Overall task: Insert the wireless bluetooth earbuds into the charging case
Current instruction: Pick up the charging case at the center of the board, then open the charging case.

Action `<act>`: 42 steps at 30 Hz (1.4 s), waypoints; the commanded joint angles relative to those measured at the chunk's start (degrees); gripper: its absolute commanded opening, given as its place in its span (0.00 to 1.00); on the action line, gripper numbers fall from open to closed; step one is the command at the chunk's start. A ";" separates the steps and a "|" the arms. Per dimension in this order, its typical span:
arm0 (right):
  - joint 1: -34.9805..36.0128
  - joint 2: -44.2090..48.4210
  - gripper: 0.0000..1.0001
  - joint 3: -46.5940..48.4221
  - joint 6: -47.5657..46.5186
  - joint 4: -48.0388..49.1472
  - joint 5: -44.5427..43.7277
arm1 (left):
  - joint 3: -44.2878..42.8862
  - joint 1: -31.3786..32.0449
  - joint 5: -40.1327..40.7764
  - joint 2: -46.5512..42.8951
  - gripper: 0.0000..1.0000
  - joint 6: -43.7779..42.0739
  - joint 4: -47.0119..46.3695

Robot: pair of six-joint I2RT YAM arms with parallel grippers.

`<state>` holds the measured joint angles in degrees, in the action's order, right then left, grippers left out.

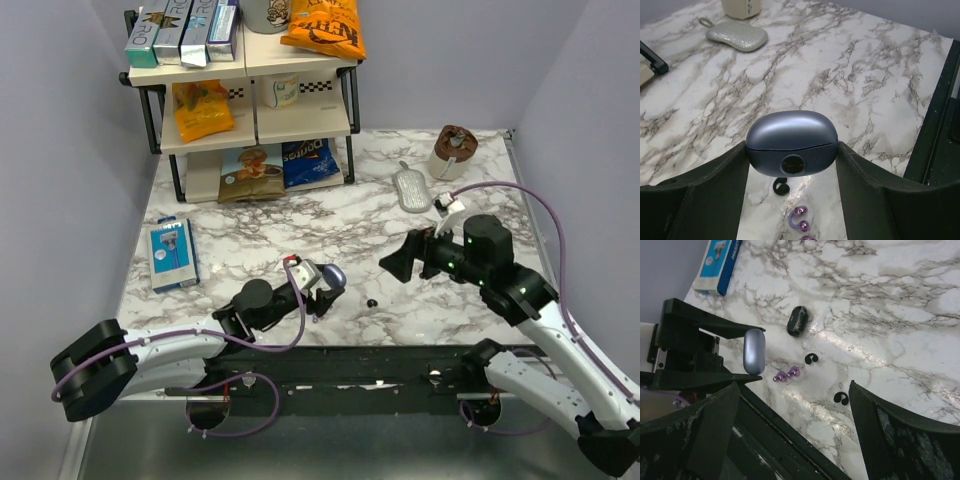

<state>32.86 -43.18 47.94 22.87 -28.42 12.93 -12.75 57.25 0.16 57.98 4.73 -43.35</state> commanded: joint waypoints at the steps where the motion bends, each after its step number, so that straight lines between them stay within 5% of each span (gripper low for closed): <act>1: 1.15 -5.07 0.99 2.07 -3.45 -2.69 7.72 | -0.34 0.49 -4.20 0.47 0.00 -7.28 -9.47; 15: 9.50 -16.23 1.00 8.04 -3.80 -0.84 6.59 | -3.15 1.63 -9.04 2.49 0.00 -9.83 -6.39; 42: 10.73 -21.42 1.00 7.60 -3.71 -0.75 1.14 | -3.86 4.44 -5.35 2.32 0.00 -11.50 -3.76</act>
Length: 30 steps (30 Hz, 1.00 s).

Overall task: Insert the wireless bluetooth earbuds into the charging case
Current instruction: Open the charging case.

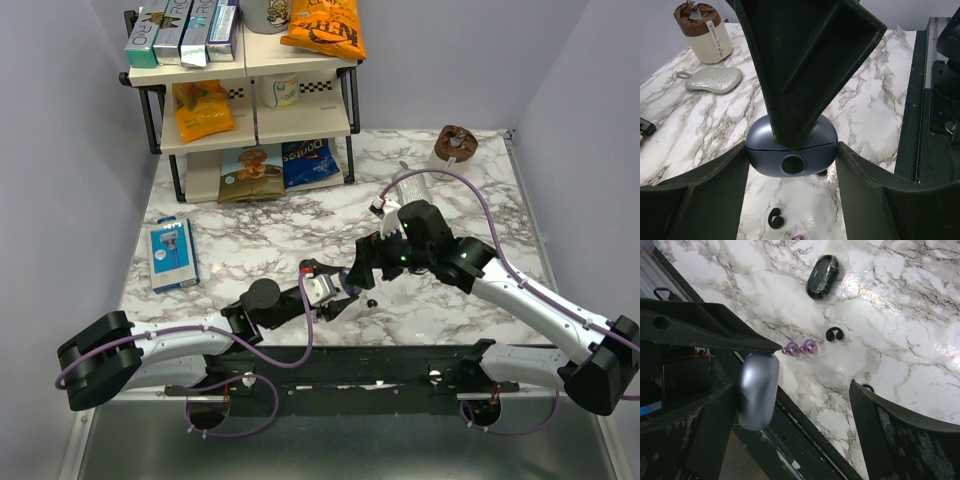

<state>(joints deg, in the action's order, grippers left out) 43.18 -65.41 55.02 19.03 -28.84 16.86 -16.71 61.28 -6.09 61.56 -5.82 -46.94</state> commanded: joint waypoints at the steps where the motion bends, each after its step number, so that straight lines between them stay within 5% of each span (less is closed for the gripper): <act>1: 0.42 0.98 1.00 0.52 0.48 -0.34 -3.06 | 0.19 0.51 1.08 -1.27 0.00 -1.12 -0.17; 30: 0.33 4.50 1.00 -0.36 1.98 -2.80 -10.18 | 1.86 2.36 4.94 -4.61 0.00 -1.38 0.70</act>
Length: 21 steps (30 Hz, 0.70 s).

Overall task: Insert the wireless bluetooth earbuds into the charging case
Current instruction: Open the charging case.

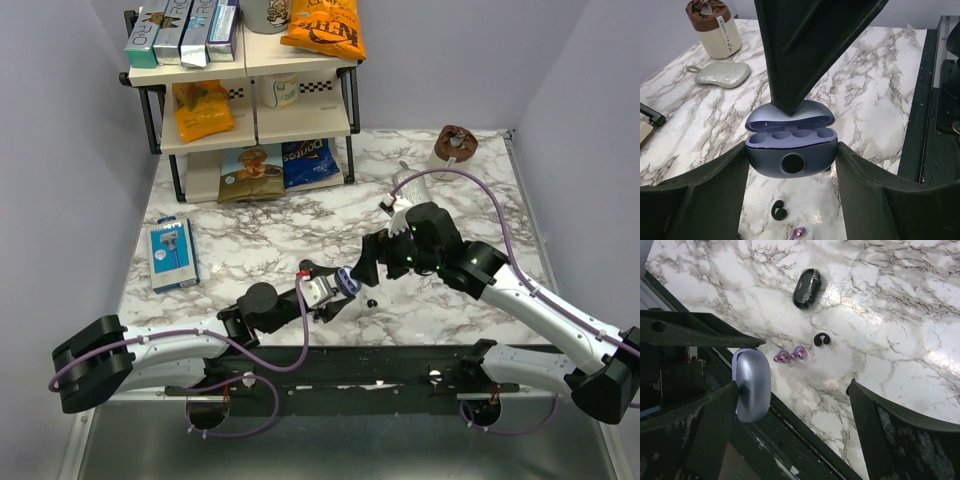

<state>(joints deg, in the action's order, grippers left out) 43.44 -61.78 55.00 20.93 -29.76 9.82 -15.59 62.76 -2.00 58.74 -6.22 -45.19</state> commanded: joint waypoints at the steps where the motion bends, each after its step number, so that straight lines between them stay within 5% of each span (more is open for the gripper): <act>1: 0.15 0.96 1.00 -0.25 0.16 -1.88 -3.14 | 0.83 0.87 1.03 -1.87 0.00 -0.90 -1.13; 11: 0.15 2.71 1.00 0.89 -0.09 -1.27 -2.62 | 1.01 1.49 1.56 -2.32 0.00 -0.90 -0.78; 16: 0.15 2.81 1.00 0.46 -0.10 1.63 4.93 | 0.83 1.66 2.97 -2.40 0.00 -0.90 -0.60; 21: 0.15 0.96 0.88 -0.60 0.52 3.30 8.28 | 0.13 1.66 3.58 -2.14 0.00 -1.25 -0.78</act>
<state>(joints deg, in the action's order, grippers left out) 43.44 -59.64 55.00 20.97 -28.51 13.23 -15.25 63.99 0.03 57.32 -6.24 -44.42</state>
